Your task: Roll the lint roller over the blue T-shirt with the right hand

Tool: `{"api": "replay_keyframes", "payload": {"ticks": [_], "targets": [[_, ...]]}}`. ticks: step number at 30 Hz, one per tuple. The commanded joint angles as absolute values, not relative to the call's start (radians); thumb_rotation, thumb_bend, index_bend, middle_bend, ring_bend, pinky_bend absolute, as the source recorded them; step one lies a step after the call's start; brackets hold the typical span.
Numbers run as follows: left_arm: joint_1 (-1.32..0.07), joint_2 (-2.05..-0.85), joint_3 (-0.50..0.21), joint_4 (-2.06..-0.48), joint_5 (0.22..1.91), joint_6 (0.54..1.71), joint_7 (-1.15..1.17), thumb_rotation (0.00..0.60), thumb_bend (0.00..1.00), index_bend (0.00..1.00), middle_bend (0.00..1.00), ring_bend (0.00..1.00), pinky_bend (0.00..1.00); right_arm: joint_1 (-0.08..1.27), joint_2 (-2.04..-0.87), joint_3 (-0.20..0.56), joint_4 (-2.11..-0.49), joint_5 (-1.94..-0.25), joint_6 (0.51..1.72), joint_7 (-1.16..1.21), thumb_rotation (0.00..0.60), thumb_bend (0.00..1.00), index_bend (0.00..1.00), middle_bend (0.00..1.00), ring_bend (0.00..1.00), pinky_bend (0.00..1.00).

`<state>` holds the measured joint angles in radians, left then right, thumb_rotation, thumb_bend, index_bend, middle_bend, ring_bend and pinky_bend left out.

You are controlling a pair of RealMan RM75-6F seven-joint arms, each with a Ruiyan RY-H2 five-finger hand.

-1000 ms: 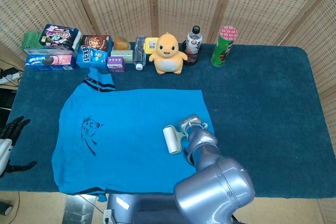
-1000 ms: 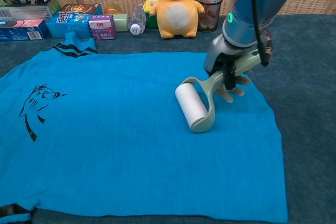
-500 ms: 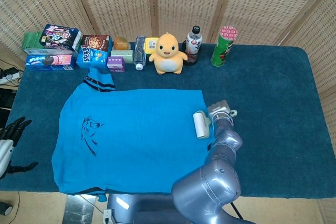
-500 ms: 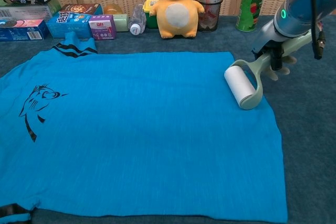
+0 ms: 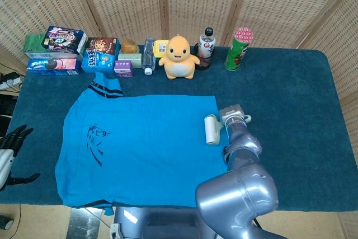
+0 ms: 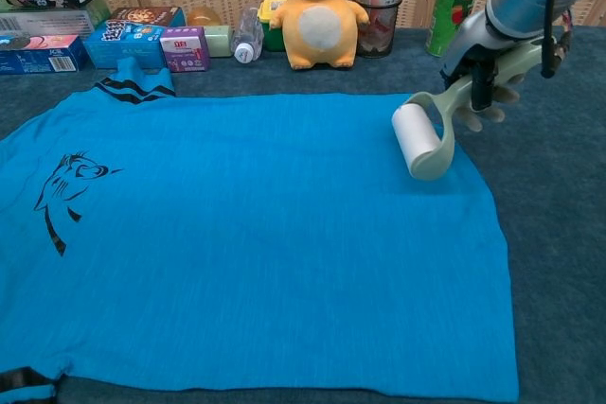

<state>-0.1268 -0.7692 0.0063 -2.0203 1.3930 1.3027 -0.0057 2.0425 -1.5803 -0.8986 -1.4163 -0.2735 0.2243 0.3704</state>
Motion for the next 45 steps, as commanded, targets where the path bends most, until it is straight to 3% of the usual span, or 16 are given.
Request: {"api": "replay_keyframes", "payload": {"ticks": [1, 9, 17, 25, 29, 36, 45], "targets": [[-0.128, -0.769, 0.007, -2.020, 1.392, 1.301, -0.005, 0.600, 0.14, 0.00, 0.00, 0.00, 0.08, 2.027, -1.490, -0.799, -1.409, -0.351, 0.134, 0.380, 0.600, 1.00, 0.59, 0.78, 0.73, 1.00], [-0.135, -0.771, 0.004, -2.020, 1.380, 1.288, 0.002, 0.600, 0.14, 0.00, 0.00, 0.00, 0.08, 1.983, -1.446, -0.626, -1.344, -0.468, 0.003, 0.396, 0.600, 1.00, 0.59, 0.78, 0.73, 1.00], [-0.140, -0.773, 0.001, -2.019, 1.366, 1.281, 0.011, 0.600, 0.14, 0.00, 0.00, 0.00, 0.08, 2.025, -1.510, -0.577, -1.346, -0.496, 0.060, 0.430, 0.600, 1.00, 0.59, 0.78, 0.73, 1.00], [-0.138, -0.774, 0.000, -2.019, 1.358, 1.283, 0.012, 0.600, 0.14, 0.00, 0.00, 0.00, 0.08, 2.073, -1.589, -0.609, -1.375, -0.445, 0.221, 0.441, 0.600, 1.00, 0.59, 0.78, 0.73, 1.00], [-0.136, -0.774, 0.004, -2.022, 1.366, 1.284, 0.012, 0.600, 0.14, 0.00, 0.00, 0.00, 0.08, 2.063, -1.653, -0.661, -1.400, -0.378, 0.387, 0.379, 0.600, 1.00, 0.59, 0.78, 0.73, 1.00], [-0.137, -0.775, 0.005, -2.023, 1.367, 1.282, 0.016, 0.600, 0.14, 0.00, 0.00, 0.00, 0.08, 2.026, -1.702, -0.671, -1.446, -0.257, 0.564, 0.257, 0.600, 1.00, 0.60, 0.78, 0.73, 1.00], [-0.139, -0.780, 0.009, -2.029, 1.370, 1.278, 0.034, 0.600, 0.14, 0.00, 0.00, 0.00, 0.08, 1.952, -1.749, -0.689, -1.438, -0.112, 0.637, 0.000, 0.600, 1.00, 0.60, 0.78, 0.73, 1.00]]}}
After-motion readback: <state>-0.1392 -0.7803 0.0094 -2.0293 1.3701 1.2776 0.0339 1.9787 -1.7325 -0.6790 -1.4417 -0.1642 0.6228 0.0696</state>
